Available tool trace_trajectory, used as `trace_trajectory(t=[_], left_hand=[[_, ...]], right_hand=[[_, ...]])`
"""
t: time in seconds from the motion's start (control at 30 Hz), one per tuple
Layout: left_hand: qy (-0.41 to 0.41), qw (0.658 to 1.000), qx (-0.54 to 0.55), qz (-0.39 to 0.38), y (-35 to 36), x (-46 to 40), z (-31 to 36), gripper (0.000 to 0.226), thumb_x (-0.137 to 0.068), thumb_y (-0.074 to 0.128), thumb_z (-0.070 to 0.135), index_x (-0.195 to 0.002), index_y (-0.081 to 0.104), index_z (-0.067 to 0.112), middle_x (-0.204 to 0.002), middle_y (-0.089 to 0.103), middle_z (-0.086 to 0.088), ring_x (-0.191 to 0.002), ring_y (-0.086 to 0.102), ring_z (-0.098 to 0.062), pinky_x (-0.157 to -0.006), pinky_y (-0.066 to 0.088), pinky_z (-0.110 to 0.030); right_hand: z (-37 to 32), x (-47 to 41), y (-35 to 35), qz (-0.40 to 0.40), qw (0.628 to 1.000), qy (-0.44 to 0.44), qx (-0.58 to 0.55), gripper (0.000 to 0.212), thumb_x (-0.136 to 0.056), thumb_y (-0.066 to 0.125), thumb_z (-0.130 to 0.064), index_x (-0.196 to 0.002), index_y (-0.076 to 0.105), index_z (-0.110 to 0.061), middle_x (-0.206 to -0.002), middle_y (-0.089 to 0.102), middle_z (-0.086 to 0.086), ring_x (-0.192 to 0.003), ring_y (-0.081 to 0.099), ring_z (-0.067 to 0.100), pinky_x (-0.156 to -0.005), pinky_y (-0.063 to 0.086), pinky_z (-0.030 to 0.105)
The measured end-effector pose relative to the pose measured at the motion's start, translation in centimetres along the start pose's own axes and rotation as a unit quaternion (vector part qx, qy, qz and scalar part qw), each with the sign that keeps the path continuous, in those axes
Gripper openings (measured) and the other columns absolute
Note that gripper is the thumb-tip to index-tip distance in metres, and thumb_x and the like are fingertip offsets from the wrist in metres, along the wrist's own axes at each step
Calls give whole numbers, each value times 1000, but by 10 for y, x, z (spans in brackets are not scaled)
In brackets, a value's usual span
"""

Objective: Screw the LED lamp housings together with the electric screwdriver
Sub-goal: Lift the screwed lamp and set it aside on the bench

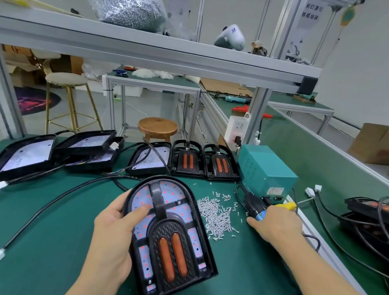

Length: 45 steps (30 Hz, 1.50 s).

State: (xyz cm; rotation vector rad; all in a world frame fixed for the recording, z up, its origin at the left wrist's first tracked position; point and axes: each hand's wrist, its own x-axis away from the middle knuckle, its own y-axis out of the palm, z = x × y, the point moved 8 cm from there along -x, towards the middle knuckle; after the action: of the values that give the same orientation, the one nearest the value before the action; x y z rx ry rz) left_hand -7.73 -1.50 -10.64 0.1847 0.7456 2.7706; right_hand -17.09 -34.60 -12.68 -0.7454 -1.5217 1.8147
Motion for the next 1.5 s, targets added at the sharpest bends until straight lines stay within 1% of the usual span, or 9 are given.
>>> trace_trajectory(t=[0.37,0.47,0.53,0.63,0.73,1.07,1.13,1.27,1.5], left_hand=[[3,1000,-9,-20,7,-7,5,25,-82,57,-10,-100,69,4,-89,73,-16,-71,70,-25,-66,59,-37],[2,1000,-11,-20,7,-10,4,26,-82,57,-10,-97,70,6,-87,73,-15,-70,70,-24,-61,59,-34],[-1,1000,-10,-20,7,-13,5,26,-82,57,-9,-96,70,7,-87,74,-15,-71,70,-25,-60,58,-33],[-6,1000,-8,-25,10,-17,7,25,-83,57,-9,-97,70,7,-85,74,-14,-70,70,-25,-58,57,-33],[-11,999,3,-33,13,-20,11,24,-83,55,-8,-97,69,6,-86,74,-15,-70,70,-26,-57,57,-34],[50,992,-110,21,-18,-27,31,17,-92,56,28,-100,68,20,-98,71,8,-95,62,-12,-81,46,-28],[115,946,-279,118,-55,-32,52,15,-92,58,26,-106,64,24,-109,66,8,-112,55,-15,-89,44,-28],[120,726,-642,215,-110,-36,74,48,-87,61,14,-134,50,13,-137,47,-13,-128,35,-35,-103,29,-49],[206,621,-754,-58,-53,-55,24,48,-87,54,5,-133,51,19,-137,49,3,-128,36,-23,-103,31,-34]], right_hand=[[-1,8,-11,-16,999,-13,28,61,-84,37,-79,-70,47,-20,-74,57,-7,-77,57,17,-66,37,26],[-14,21,-41,72,996,-37,47,62,-86,36,-77,-98,60,-21,-105,63,0,-99,59,21,-85,39,34],[-33,39,-58,93,981,-110,-130,68,-82,38,-79,-115,61,-24,-115,60,0,-106,58,20,-89,42,34],[-80,90,-61,-134,793,-249,-540,66,-69,60,-78,-120,59,-35,-117,65,-16,-114,59,5,-96,44,23],[-110,132,-50,-250,650,-321,-642,58,-76,72,-49,-126,59,-23,-122,68,-6,-114,62,8,-94,48,21],[-116,147,-32,-161,547,-218,-792,32,-76,79,-20,-106,72,-18,-104,74,7,-88,70,17,-72,54,22],[-110,146,-28,-159,527,-179,-815,35,-74,74,-25,-108,72,-19,-107,74,8,-93,72,20,-73,56,24],[-105,146,-17,-160,510,-128,-835,30,-75,70,-23,-105,73,-16,-106,74,11,-94,72,27,-71,57,28],[-108,154,-8,-178,512,-83,-837,35,-74,68,-23,-107,71,-12,-103,75,11,-92,73,27,-68,58,27]])
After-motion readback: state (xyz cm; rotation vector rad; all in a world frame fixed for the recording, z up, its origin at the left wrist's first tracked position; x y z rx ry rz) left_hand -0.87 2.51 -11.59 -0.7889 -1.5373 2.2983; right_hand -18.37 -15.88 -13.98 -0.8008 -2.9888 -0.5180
